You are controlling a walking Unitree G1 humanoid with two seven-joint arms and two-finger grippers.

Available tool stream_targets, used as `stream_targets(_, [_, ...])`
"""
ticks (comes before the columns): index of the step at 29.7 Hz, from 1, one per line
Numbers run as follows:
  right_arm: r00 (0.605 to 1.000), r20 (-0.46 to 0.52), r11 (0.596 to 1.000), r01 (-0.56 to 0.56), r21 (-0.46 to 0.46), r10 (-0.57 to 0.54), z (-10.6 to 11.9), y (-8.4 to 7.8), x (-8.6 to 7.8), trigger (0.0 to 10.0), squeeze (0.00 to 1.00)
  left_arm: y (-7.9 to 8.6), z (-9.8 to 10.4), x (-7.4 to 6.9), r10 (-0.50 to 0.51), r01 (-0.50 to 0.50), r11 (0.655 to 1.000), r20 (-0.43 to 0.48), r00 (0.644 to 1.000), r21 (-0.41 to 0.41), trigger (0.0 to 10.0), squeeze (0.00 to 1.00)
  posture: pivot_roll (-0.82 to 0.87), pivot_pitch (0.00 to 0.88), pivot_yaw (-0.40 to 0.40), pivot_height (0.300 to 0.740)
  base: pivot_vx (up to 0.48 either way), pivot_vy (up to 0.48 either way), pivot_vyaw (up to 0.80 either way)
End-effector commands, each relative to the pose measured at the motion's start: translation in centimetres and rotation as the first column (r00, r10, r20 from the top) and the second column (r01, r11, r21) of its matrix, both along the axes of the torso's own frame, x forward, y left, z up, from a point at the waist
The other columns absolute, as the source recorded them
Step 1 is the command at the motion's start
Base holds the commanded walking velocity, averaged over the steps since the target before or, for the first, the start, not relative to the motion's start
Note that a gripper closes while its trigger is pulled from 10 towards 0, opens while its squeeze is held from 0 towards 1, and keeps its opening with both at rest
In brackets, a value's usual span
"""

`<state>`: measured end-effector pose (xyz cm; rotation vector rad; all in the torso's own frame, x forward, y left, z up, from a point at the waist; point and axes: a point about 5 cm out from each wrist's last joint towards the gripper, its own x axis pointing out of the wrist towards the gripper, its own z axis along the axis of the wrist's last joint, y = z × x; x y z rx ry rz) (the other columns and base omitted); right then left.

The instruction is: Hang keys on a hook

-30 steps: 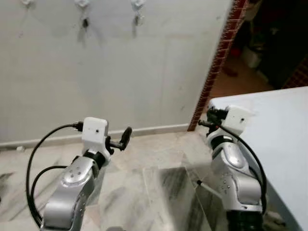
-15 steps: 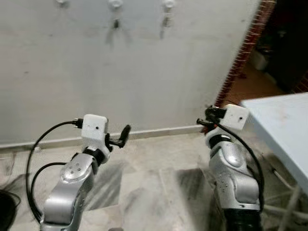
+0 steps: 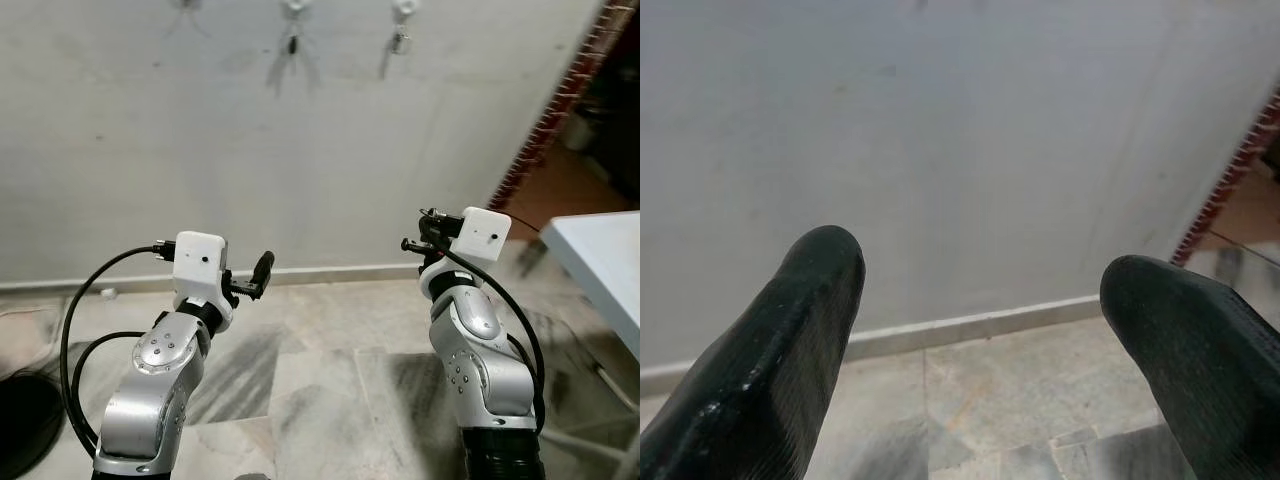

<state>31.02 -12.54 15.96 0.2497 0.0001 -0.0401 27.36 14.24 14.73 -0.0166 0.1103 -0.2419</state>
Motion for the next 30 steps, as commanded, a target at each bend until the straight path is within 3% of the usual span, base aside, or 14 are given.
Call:
stream_targets(1, [1.0, 0.01, 1.0, -0.003, 0.003, 0.003, 0.2, 0.05, 0.16, 10.0, 0.0, -0.03, -0.03, 0.13, -0.007, 0.007, 1.0, -0.004, 1.0, -0.012, 10.0, 0.0, 0.19, 0.054, -0.073, 0.74, 0.0, 0.0, 0.58])
stream_targets(12, [1.0, 0.011, 1.0, -0.007, 0.006, 0.007, 0.27, 0.17, 0.26, 10.0, 0.0, -0.26, 0.06, -0.09, -0.041, 0.041, 0.998, -0.001, 0.999, -0.052, 10.0, 0.0, 0.19, 0.059, -0.077, 0.74, 0.0, 0.0, 0.1])
stream_targets(24, [1.0, 0.008, 1.0, -0.009, 0.006, 0.009, 0.17, 0.25, 0.21, 10.0, 0.0, -0.41, -0.02, -0.18, -0.058, 0.057, 0.996, -0.007, 0.998, -0.064, 10.0, 0.0, 0.19, 0.06, -0.074, 0.74, 0.28, 0.0, 0.0])
stream_targets(30, [1.0, 0.006, 1.0, -0.016, 0.002, 0.016, 0.09, 0.37, 0.27, 10.0, 0.0, -0.58, -0.08, -0.26, -0.066, 0.065, 0.995, -0.01, 0.998, -0.073, 10.0, 0.0, 0.19, 0.062, -0.077, 0.74, 0.322, 0.251, 0.0])
